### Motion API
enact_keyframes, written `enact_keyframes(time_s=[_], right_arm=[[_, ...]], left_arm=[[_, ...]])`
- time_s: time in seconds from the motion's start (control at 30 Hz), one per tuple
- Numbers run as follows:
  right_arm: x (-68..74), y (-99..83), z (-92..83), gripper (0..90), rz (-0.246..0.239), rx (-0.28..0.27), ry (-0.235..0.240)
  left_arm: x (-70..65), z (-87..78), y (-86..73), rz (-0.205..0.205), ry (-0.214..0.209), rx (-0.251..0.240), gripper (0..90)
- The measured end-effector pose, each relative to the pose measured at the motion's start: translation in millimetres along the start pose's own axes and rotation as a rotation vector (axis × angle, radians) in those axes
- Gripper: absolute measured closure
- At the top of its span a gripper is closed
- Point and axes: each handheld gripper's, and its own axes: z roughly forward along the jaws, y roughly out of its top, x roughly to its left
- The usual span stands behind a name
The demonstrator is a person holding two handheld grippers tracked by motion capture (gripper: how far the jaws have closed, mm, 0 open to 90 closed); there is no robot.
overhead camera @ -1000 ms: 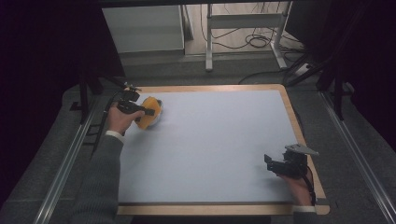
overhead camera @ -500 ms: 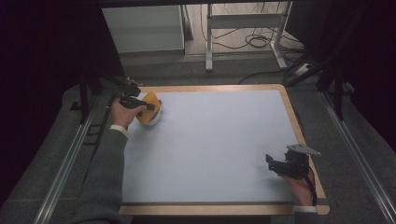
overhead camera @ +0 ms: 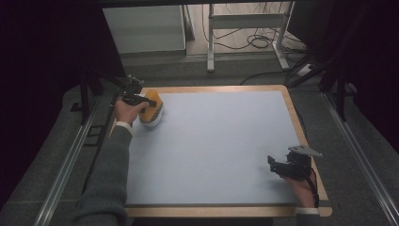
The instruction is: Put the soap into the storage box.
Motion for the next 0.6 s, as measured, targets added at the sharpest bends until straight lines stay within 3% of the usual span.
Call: enact_keyframes(time_s=[0.17, 0.3, 0.5, 0.6], right_arm=[[2.3, 0.1, 1.0, 7.7, -0.011, 0.002, 0.003], [2.4, -0.5, 1.6, 7.7, -0.012, 0.005, 0.004], [0.4, -1.2, 1.6, 7.7, -0.010, 0.007, 0.000], [0.4, -1.4, 2.3, 7.7, -0.008, 0.007, 0.002]], left_arm=[[1.0, 9.1, -0.1, -0.026, 0.031, -0.001, 61.0], [1.0, 16.4, 0.7, -0.045, 0.033, -0.010, 61.0], [5.9, 24.1, -0.6, -0.051, 0.062, 0.003, 60.9], [7.3, 26.5, -1.1, -0.056, 0.056, 0.003, 60.8]])
